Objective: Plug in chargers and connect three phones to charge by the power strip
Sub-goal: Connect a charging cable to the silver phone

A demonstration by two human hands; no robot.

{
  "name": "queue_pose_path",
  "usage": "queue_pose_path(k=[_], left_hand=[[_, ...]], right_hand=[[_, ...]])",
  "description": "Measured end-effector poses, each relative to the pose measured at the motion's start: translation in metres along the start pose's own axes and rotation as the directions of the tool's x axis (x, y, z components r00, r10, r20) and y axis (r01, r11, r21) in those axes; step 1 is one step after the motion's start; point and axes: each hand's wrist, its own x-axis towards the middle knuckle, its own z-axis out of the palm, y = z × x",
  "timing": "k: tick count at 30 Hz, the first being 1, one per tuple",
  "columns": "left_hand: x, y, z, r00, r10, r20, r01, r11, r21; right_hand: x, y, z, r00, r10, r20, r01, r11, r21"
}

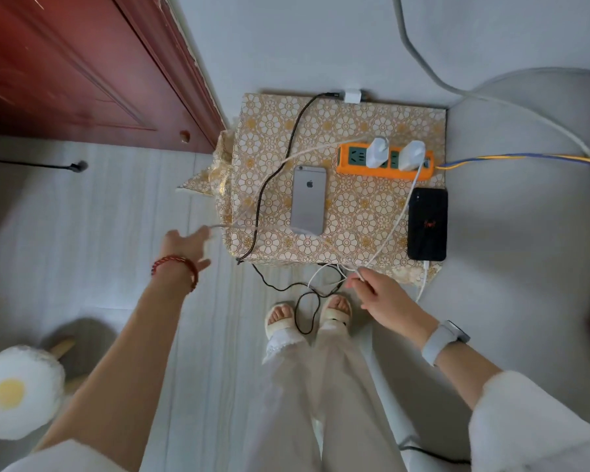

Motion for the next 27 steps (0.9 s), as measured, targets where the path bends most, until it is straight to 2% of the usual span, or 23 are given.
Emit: queue_pose_path(k=[1, 2, 3, 4, 6, 8, 10, 12, 13, 14, 15, 16, 17, 18, 19, 20, 21, 23, 24, 25, 27], left_hand=[[-0.005, -0.007, 0.005, 0.988, 0.152, -0.034, -0.138, 0.957, 0.255], [-0.012, -0.013, 0.013, 0.927, 0.375, 0.009, -0.348, 0.850, 0.396], [-0.024, -0.019, 0.024, 0.817, 0.563, 0.121, -0.556, 0.717, 0.420], [-0.036, -0.024, 0.035, 0.709, 0.654, 0.263, -0.697, 0.594, 0.402], [-0.054, -0.033, 0.053, 0.571, 0.639, 0.517, -0.819, 0.392, 0.420], [-0.059, -0.042, 0.060, 0.503, 0.545, 0.671, -0.856, 0.207, 0.474], [-0.059, -0.048, 0.056, 0.497, 0.482, 0.722, -0.854, 0.124, 0.505], [-0.054, -0.054, 0.046, 0.476, 0.512, 0.715, -0.851, 0.061, 0.522], [-0.051, -0.058, 0.041, 0.474, 0.522, 0.709, -0.846, 0.047, 0.531], [-0.049, -0.063, 0.036, 0.479, 0.516, 0.710, -0.842, 0.042, 0.538], [-0.047, -0.067, 0.031, 0.496, 0.486, 0.720, -0.834, 0.035, 0.551], [-0.045, -0.071, 0.028, 0.512, 0.441, 0.737, -0.823, 0.007, 0.568], [-0.043, -0.075, 0.026, 0.530, 0.390, 0.753, -0.811, -0.029, 0.585], [-0.040, -0.078, 0.025, 0.553, 0.339, 0.761, -0.798, -0.050, 0.601], [-0.037, -0.079, 0.024, 0.588, 0.284, 0.757, -0.778, -0.058, 0.626], [-0.034, -0.081, 0.023, 0.621, 0.235, 0.748, -0.758, -0.062, 0.649], [-0.030, -0.082, 0.024, 0.649, 0.184, 0.738, -0.741, -0.064, 0.668], [-0.023, -0.083, 0.027, 0.693, 0.051, 0.720, -0.719, -0.036, 0.694], [-0.021, -0.083, 0.029, 0.695, -0.013, 0.719, -0.719, 0.013, 0.695], [-0.020, -0.080, 0.033, 0.689, -0.045, 0.723, -0.716, 0.113, 0.689], [-0.025, -0.069, 0.043, 0.682, 0.020, 0.731, -0.670, 0.417, 0.613]], right_hand=[[-0.001, -0.003, -0.001, 0.996, -0.081, -0.029, 0.078, 0.994, -0.080], [-0.001, -0.007, 0.000, 0.984, -0.174, -0.042, 0.165, 0.972, -0.167], [-0.001, -0.012, 0.000, 0.963, -0.267, -0.046, 0.249, 0.939, -0.239], [0.001, -0.017, 0.001, 0.938, -0.344, -0.044, 0.318, 0.905, -0.282], [0.005, -0.026, 0.004, 0.903, -0.423, -0.072, 0.380, 0.867, -0.321], [0.004, -0.032, 0.004, 0.866, -0.446, -0.225, 0.361, 0.870, -0.336], [0.003, -0.032, 0.000, 0.838, -0.371, -0.399, 0.227, 0.904, -0.363], [0.005, -0.025, -0.008, 0.869, -0.156, -0.469, 0.028, 0.963, -0.269], [0.007, -0.020, -0.011, 0.896, 0.003, -0.444, -0.041, 0.996, -0.075], [0.009, -0.017, -0.015, 0.921, 0.171, -0.349, -0.083, 0.964, 0.252], [0.010, -0.014, -0.018, 0.940, 0.276, -0.200, -0.105, 0.792, 0.601], [0.010, -0.013, -0.020, 0.952, 0.297, -0.078, -0.090, 0.513, 0.854], [0.011, -0.013, -0.023, 0.956, 0.292, -0.013, -0.054, 0.218, 0.975], [0.012, -0.012, -0.024, 0.955, 0.297, 0.025, -0.015, -0.037, 0.999], [0.016, -0.012, -0.024, 0.945, 0.324, 0.043, 0.023, -0.196, 0.980], [0.020, -0.012, -0.022, 0.927, 0.373, 0.043, 0.050, -0.235, 0.971], [0.023, -0.013, -0.021, 0.906, 0.423, 0.013, 0.060, -0.160, 0.985], [0.028, -0.016, -0.015, 0.885, 0.457, -0.095, 0.040, 0.129, 0.991], [0.028, -0.017, -0.011, 0.891, 0.435, -0.130, 0.019, 0.249, 0.968], [0.026, -0.018, -0.006, 0.904, 0.402, -0.147, -0.003, 0.349, 0.937], [0.022, -0.020, 0.001, 0.932, 0.328, -0.156, -0.032, 0.499, 0.866]])
